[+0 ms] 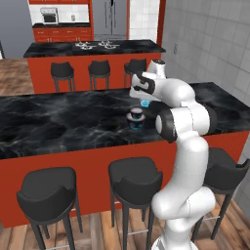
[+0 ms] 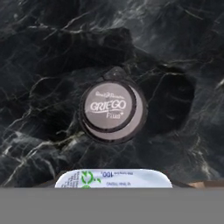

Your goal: Stack the yogurt containers by placing the smaller containers on top of the larger containers.

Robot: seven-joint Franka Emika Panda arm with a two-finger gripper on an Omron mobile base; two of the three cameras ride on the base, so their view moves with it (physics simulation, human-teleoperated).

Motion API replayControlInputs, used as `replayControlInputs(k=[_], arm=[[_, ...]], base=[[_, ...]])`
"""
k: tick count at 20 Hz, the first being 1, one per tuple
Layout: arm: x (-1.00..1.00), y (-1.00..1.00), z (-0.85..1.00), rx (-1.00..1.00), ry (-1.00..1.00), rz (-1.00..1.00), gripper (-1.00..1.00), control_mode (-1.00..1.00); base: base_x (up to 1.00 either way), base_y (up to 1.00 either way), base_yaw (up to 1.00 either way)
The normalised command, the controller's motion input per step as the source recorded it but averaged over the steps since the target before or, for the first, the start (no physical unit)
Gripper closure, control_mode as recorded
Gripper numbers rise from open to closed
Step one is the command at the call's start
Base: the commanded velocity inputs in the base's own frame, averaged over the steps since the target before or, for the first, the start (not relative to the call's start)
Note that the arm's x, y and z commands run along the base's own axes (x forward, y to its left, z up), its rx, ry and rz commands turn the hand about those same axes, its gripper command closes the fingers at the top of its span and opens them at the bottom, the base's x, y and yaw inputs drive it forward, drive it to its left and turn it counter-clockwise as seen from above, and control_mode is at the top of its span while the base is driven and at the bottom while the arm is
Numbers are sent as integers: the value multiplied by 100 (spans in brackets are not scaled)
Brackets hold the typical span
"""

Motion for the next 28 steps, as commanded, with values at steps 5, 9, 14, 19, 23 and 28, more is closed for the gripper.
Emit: replayControlInputs(k=[5,9,14,19,23,28], arm=[[11,0,-4,0,4,0,100,-100],[1,0,-4,0,2,0,100,-100],[9,1,-11,0,2,0,100,-100],[15,0,-16,0,2,0,100,-100],[19,2,-10,0,2,0,100,-100],[25,2,-2,0,6,0,100,-100]], base=[[0,0,0],[0,0,0],[0,0,0],[0,0,0],[0,0,0],[0,0,0]])
